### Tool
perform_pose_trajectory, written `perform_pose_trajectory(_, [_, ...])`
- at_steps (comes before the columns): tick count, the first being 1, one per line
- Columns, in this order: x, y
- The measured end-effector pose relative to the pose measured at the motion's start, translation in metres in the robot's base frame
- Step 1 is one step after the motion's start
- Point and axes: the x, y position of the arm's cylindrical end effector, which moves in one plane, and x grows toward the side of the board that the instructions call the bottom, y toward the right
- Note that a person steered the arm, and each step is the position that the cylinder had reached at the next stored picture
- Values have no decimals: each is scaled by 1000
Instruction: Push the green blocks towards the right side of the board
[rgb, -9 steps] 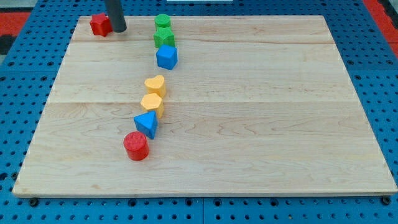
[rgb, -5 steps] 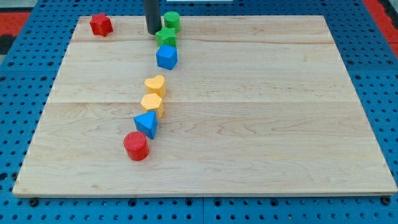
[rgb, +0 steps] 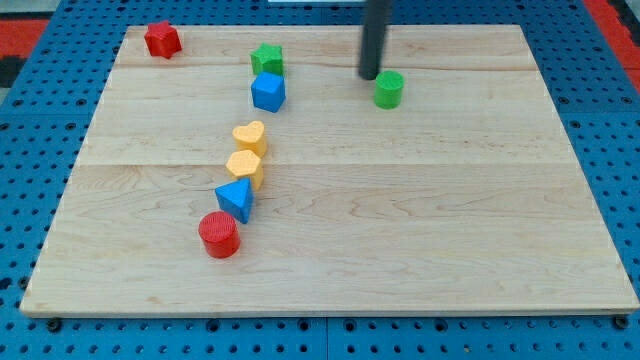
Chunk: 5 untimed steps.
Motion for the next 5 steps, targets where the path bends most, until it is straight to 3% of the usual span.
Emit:
perform_pose_trajectory(1, [15, -67])
perform_pose_trajectory(2, [4, -119])
perform_pose_trajectory(4, [-64, -52])
perform_pose_trajectory(5, [-62, -35])
